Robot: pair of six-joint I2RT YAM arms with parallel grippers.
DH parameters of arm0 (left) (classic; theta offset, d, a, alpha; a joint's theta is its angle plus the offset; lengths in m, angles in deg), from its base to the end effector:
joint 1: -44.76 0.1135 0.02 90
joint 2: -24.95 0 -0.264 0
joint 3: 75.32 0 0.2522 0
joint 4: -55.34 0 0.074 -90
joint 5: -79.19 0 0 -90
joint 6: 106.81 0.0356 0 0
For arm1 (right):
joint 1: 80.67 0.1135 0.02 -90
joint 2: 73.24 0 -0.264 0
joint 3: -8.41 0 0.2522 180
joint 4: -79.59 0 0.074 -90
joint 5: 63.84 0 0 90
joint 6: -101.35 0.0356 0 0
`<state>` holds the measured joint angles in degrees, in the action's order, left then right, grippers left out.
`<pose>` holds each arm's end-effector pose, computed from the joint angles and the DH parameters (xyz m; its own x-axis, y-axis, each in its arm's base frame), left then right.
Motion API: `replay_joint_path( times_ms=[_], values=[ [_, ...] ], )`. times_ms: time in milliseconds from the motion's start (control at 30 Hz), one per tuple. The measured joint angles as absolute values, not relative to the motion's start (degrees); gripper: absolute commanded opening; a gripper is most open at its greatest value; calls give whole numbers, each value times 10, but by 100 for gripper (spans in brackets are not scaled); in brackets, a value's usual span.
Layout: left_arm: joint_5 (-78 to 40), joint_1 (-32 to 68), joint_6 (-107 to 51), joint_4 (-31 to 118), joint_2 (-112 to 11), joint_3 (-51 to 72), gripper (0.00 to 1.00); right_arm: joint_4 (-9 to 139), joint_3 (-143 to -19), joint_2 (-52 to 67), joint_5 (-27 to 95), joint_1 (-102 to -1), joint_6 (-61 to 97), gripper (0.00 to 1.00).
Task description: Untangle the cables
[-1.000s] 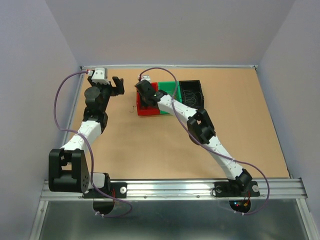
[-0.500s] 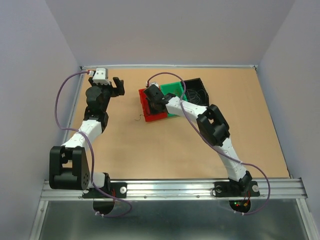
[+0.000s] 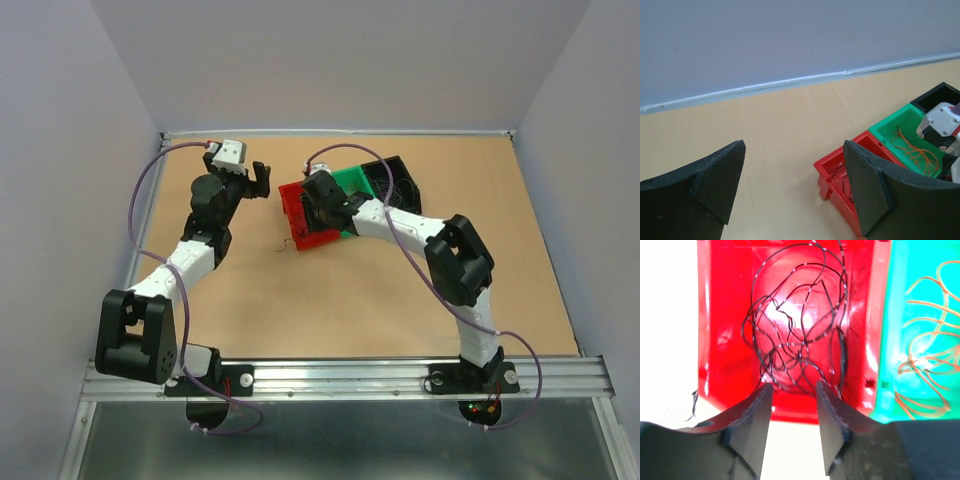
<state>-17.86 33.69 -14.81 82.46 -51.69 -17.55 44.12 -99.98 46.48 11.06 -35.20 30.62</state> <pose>0.2993 -0.0630 0.3045 0.1515 0.0056 -0.9884 0.3047 0.9510 0.0521 0.3379 0.3302 0.2142 -0.6684 -0.2252 -0.7089 -0.3629 0.9306 0.0467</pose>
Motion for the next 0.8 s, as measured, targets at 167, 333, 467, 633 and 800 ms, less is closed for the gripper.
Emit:
replay_joint_path(
  times_ms=[167,333,467,633,800],
  values=[
    [-185,329,-128,817,-518,-175,91,473,-947,401,108,-349,299,52],
    [-197,329,-117,802,-528,-168,91,516,-882,326,123,-346,286,59],
    [-192,332,-118,791,-537,-159,91,557,-844,291,151,-332,253,63],
    [-221,369,-147,778,-552,-135,91,586,-842,316,107,-250,171,78],
    [-251,418,-180,775,-573,-116,91,599,-844,384,35,-160,71,80]
  ],
)
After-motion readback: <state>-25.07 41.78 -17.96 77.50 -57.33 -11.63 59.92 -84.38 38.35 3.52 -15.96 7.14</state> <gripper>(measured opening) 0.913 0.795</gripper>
